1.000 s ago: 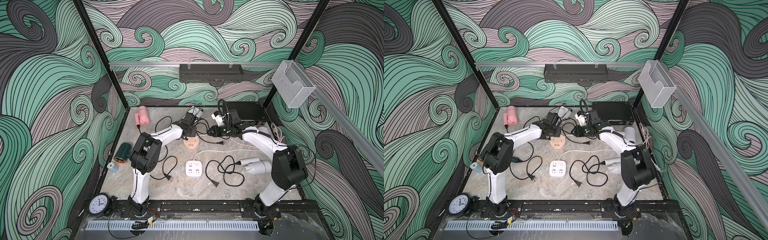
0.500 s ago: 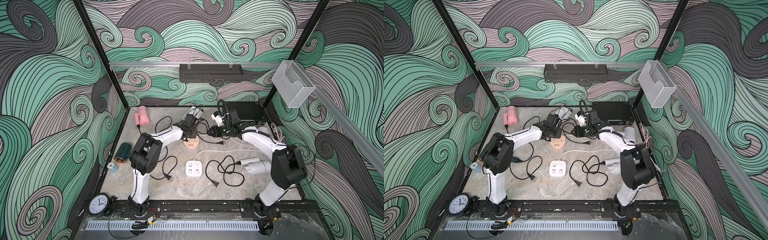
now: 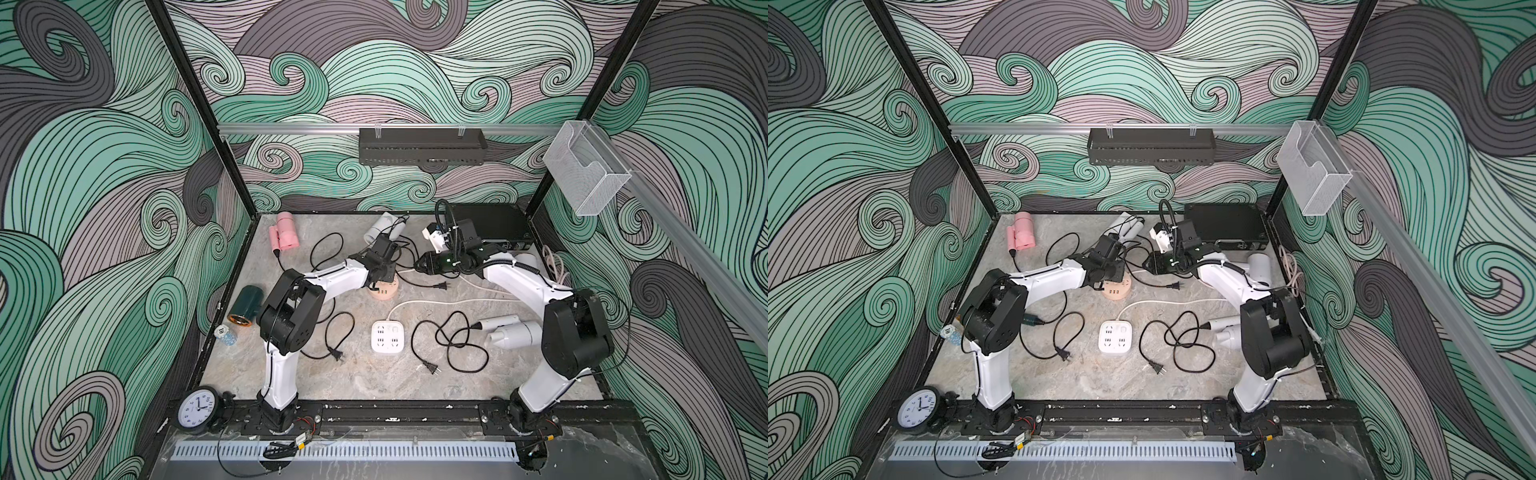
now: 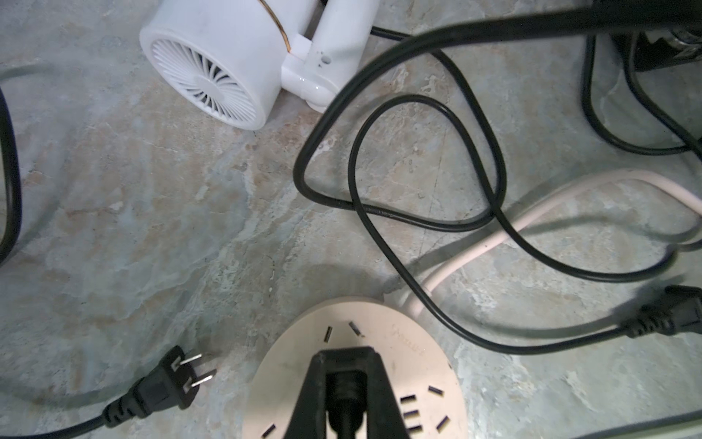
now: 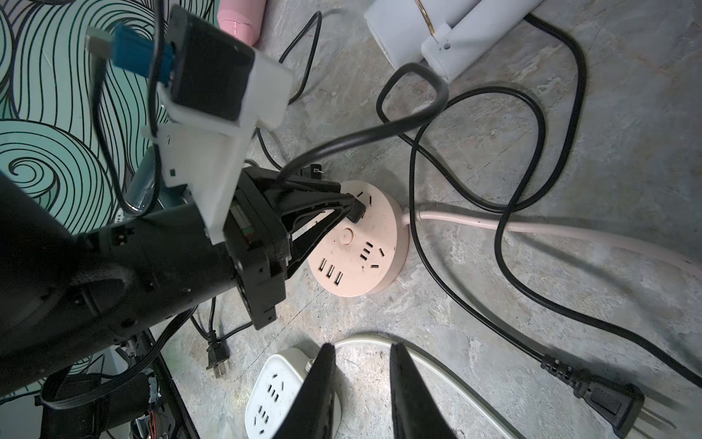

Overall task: Charge the blow dryers
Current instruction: Insert the plug into the socket.

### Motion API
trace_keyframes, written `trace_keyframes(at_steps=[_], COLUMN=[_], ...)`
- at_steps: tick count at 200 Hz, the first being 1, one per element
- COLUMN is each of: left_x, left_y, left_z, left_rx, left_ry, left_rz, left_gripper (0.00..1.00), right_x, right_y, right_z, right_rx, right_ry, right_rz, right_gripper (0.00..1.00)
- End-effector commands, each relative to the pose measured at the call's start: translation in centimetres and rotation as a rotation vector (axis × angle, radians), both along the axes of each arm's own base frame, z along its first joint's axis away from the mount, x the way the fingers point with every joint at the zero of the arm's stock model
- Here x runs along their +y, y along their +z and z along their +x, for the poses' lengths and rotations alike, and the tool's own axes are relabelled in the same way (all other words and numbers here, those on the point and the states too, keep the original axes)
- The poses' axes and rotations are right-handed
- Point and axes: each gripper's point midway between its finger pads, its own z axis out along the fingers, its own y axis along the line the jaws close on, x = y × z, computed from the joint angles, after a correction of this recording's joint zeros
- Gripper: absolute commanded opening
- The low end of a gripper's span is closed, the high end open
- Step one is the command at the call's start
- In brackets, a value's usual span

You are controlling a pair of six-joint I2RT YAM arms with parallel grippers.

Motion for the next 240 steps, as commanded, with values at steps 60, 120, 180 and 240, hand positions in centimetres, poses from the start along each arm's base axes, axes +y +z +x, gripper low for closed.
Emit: trace_keyframes(at_steps=[60,120,180,240], left_x=[1.2,2.7,4.9,7.4], left_y=[-4.9,-7.9,-9.8,-11.9], left_z=[-3.3,-3.7,-6.4,-8.2], left_rx=[0.134,0.268,0.349,0.487], left_ry=[0.014,0.053,0.115,0.182], left_rz=[0.063,0.182,0.219,0.352], left_gripper=[0.0,0.0,0.0,0.0], right_x=[0.1,0.1,0.0,0.1], right_y=[-0.2,0.1,0.9,0.7], right_z=[0.4,0.4,0.3,0.2], right_rx=[-0.003,-0.005,-0.027,-0.016], right_ry=[0.009,0.008,0.002,0.002], right_rz=[-0.009,-0.005,-0.006,0.001], right_gripper=[0.27,0.26,0.26,0.26])
